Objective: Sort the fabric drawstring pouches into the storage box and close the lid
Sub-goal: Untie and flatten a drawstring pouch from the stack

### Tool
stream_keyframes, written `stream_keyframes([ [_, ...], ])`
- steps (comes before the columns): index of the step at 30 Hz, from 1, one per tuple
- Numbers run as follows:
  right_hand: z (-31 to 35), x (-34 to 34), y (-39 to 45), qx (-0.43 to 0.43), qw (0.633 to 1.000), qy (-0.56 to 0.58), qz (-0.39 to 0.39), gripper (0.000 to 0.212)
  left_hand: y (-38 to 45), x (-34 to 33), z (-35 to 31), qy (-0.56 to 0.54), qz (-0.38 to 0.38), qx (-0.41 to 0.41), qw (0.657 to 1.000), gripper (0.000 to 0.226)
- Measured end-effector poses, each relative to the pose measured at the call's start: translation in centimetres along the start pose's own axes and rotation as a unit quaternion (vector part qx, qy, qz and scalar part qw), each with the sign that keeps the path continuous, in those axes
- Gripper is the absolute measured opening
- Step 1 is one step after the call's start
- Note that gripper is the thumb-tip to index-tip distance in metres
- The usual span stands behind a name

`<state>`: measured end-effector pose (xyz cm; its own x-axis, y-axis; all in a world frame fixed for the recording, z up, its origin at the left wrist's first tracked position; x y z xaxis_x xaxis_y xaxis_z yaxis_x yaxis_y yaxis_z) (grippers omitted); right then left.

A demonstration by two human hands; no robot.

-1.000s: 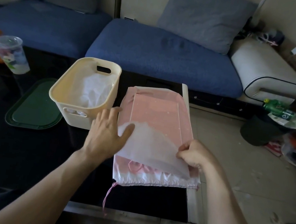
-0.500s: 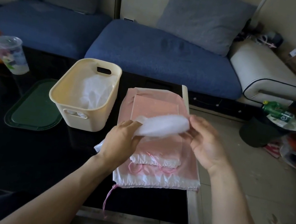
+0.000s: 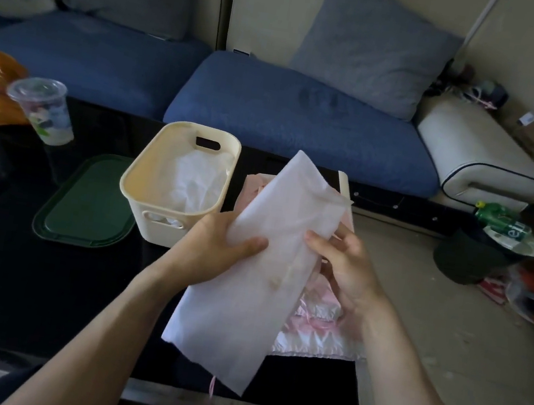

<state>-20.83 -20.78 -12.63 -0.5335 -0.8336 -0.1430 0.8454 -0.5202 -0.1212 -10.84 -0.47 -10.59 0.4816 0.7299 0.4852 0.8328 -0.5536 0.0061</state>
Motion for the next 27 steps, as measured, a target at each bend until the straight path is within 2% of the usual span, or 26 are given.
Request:
stream_keyframes([
  [3, 0.8, -0.8, 1.1, 0.033, 0.998, -0.028, -0.054, 0.025, 0.1, 1.8, 0.8, -0.015, 0.015, 0.024, 0.999, 0.068],
  [5, 2.0, -1.7, 2.1, 0.066, 0.993, -0.059, -0.078, 0.024, -0.1, 3.0, 1.0, -0.004, 0.003, 0.015, 1.000, 0.084],
  [9, 6.8, -5.4, 5.1, 0.126, 0.980, -0.120, -0.093, 0.014, -0.3, 5.3, 1.3, -0.042, -0.102, -0.052, 0.992, 0.085],
  [11, 9.1, -7.7, 7.1, 0.167, 0.967, -0.161, -0.103, 0.026, -0.1, 6.3, 1.4, -0.037, -0.173, -0.111, 0.978, 0.082],
  [13, 10.6, -10.0, 9.0, 0.185, 0.961, -0.182, -0.099, 0.033, 0.2, 7.1, 1.6, 0.005, -0.233, -0.145, 0.961, 0.079],
  [16, 11.7, -13.6, 10.6, 0.199, 0.964, -0.164, -0.067, 0.016, 1.0, 7.3, 1.6, 0.110, -0.307, -0.123, 0.937, 0.071],
  [17, 11.6, -14.7, 11.1, 0.199, 0.966, -0.158, -0.055, 0.016, 1.2, 7.2, 1.7, 0.149, -0.314, -0.116, 0.931, 0.066],
  [19, 10.9, -16.6, 12.0, 0.190, 0.966, -0.170, -0.039, 0.024, 2.1, 7.0, 2.4, 0.164, -0.270, -0.108, 0.943, 0.060],
  [22, 7.8, -18.1, 14.0, 0.143, 0.958, -0.243, -0.056, 0.017, 3.1, 5.9, 3.9, 0.127, -0.142, -0.073, 0.979, 0.057],
  [25, 5.2, -18.9, 15.1, 0.099, 0.951, -0.281, -0.079, 0.026, 3.4, 5.1, 4.6, 0.173, -0.135, -0.049, 0.974, 0.057],
  [27, 4.5, -19.4, 15.4, 0.103, 0.929, -0.345, -0.089, 0.035, 4.0, 5.1, 4.6, 0.178, -0.133, -0.033, 0.975, 0.065],
])
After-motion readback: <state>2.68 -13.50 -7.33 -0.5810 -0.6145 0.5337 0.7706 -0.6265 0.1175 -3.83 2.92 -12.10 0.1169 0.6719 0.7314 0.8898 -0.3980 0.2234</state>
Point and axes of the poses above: each hand's wrist, its own y-axis towards the middle knuckle, its own x-axis out of the back of the hand, z = x × y, the point moved 2 cm from there along y, towards the middle knuckle, and after that the axes turned 6 degrees about -z, right-handed, at the moved point
